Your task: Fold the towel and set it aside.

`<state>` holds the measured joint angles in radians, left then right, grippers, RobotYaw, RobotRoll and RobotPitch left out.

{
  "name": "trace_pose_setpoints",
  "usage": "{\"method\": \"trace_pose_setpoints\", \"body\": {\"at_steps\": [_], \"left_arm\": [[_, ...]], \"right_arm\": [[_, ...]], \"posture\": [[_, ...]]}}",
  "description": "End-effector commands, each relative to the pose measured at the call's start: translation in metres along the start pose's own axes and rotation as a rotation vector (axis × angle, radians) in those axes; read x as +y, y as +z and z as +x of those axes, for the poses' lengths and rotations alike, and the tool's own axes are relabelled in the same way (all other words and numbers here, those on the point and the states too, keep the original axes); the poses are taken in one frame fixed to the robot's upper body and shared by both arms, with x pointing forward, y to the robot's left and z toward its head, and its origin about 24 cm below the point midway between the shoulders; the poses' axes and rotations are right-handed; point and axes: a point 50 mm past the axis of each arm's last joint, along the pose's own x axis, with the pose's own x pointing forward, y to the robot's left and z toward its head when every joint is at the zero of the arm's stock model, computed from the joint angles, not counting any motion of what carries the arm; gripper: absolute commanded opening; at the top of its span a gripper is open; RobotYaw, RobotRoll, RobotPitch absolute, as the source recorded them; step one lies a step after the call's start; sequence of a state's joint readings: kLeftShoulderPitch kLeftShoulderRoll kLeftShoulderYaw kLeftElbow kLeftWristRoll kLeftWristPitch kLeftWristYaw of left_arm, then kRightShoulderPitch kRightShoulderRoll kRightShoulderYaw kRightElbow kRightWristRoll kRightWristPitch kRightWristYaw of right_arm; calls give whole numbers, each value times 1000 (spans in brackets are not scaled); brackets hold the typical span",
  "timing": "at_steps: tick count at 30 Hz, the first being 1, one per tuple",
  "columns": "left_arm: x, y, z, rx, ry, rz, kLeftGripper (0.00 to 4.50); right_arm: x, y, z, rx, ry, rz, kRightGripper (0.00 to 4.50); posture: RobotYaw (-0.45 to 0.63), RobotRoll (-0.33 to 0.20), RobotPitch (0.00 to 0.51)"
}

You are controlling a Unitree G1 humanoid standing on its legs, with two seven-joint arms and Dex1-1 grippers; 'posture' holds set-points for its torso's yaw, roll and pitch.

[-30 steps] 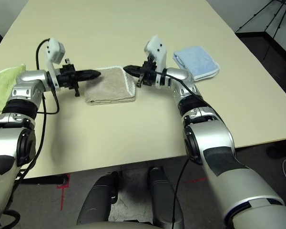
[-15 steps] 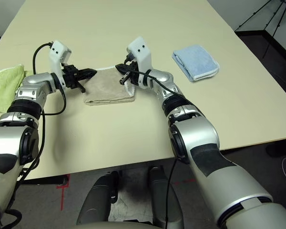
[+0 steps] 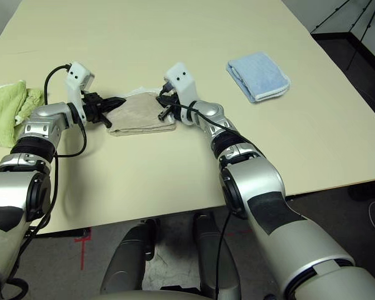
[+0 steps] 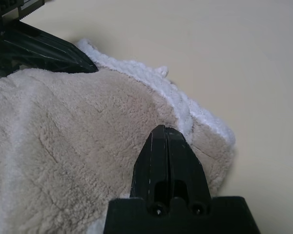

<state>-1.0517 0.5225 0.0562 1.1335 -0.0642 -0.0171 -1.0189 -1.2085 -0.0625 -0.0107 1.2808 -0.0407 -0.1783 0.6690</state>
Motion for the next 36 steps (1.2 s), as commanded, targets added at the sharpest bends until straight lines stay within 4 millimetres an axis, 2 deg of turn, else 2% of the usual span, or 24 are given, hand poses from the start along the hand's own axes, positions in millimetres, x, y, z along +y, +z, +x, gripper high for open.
{"method": "trace_pose_setpoints", "body": {"at_steps": [1,4,8,13,19,26,36], "left_arm": [[3,-4,-9,21,-15,7,31],[4,17,-15,-105,-46,24,31],[-5,34,-27,-261,-140,38,31],[-24,30,-47,-283,-256,39,31],[-41,20,-64,-239,-341,19,31],[-45,17,-69,-222,-344,29,31],[-47,8,-74,-208,-329,43,31]], "right_arm": [[-11,7,-10,-77,27,24,0],[-23,27,-24,-228,76,33,0],[-39,36,-50,-344,119,26,0],[-48,29,-92,-375,155,-15,0],[-44,8,-138,-250,228,-82,0],[-43,-1,-155,-176,250,-118,0],[-40,-8,-155,-172,249,-62,0]], "posture": [[42,0,281],[36,0,265],[33,0,247],[24,0,238],[4,0,240],[5,0,239],[6,0,232]]}}
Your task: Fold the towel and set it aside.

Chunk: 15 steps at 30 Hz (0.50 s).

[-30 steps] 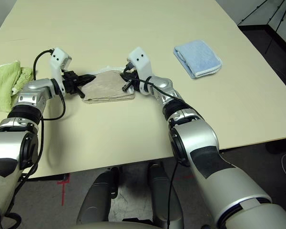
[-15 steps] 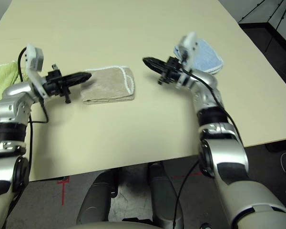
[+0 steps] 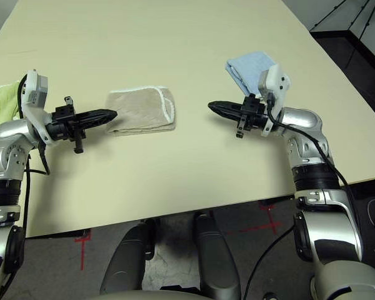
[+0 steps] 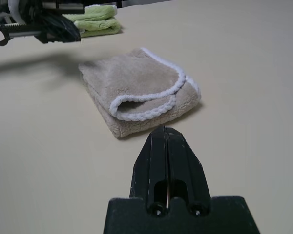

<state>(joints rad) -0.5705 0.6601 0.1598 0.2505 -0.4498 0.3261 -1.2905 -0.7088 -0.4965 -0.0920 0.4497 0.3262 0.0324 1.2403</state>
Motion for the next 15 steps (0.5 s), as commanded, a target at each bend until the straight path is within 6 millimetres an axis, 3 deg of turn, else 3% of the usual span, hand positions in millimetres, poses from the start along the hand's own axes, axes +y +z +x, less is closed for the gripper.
{"method": "trace_pose_setpoints", "body": {"at_steps": [1,3,13,15], "left_arm": [[-2,-4,-5,34,4,35,394],[-2,-7,-8,51,1,59,936],[2,-8,-14,69,-33,147,4498],[2,-7,-16,76,-40,156,4500]], "right_arm": [[6,-6,0,19,20,28,231],[6,-7,1,37,25,29,710],[4,-5,-4,66,30,18,4231],[4,-5,-5,64,22,37,4483]], "posture": [[6,0,232],[10,0,229],[7,0,210],[8,0,210]]}}
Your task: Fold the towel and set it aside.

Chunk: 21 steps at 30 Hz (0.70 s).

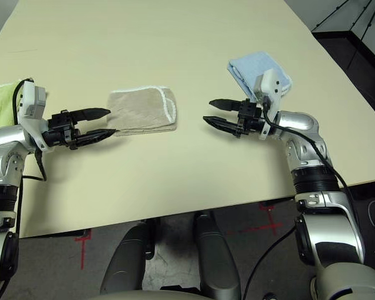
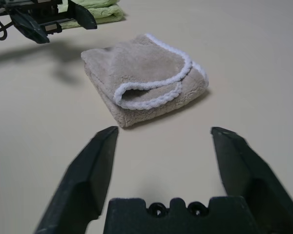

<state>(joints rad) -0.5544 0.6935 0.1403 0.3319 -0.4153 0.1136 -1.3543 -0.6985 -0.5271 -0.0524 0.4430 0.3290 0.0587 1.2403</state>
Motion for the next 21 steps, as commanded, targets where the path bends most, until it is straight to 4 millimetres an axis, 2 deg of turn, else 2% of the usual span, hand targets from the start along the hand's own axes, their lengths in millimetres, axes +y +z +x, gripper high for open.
{"method": "trace_pose_setpoints", "body": {"at_steps": [1,11,14,18,21], "left_arm": [[0,-1,-5,42,-24,23,4500],[3,3,-7,50,-28,31,4500],[4,4,-7,51,-32,43,4500],[4,6,-6,47,-36,50,4500],[2,6,-5,43,-51,57,4500]], "right_arm": [[2,-1,-4,8,-2,32,4483],[2,1,-3,5,-1,48,4483],[-2,1,-1,-37,-70,210,4483],[-1,-3,3,-14,-53,352,4483],[-4,-3,23,-41,-59,558,4483]], "posture": [[8,0,209],[8,0,211],[13,0,212],[15,0,214],[20,0,223]]}}
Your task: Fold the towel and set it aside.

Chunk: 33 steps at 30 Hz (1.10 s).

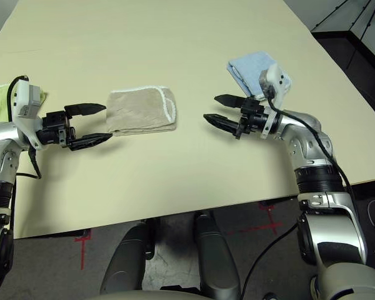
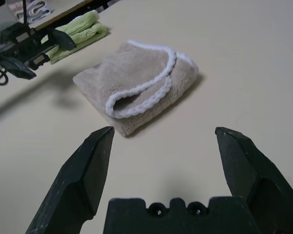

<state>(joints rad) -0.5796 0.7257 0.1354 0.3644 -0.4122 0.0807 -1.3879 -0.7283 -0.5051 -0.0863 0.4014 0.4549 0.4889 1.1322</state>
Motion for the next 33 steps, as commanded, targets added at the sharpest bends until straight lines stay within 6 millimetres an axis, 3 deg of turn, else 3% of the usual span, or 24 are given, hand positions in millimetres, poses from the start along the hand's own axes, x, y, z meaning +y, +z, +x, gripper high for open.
{"method": "trace_pose_setpoints", "body": {"at_steps": [1,7,14,33], "left_arm": [[-4,0,1,19,-42,21,4500],[-9,-2,7,12,-69,39,4500],[-18,4,6,9,-89,55,4500],[-39,20,8,6,-119,45,4500]], "right_arm": [[-1,1,23,-17,1,236,4483],[-7,2,45,23,-4,474,4483],[-10,-3,60,86,-54,637,4483],[11,-10,117,117,0,690,4483]], "posture": [[22,0,228],[44,0,254],[89,0,271],[165,0,299]]}}
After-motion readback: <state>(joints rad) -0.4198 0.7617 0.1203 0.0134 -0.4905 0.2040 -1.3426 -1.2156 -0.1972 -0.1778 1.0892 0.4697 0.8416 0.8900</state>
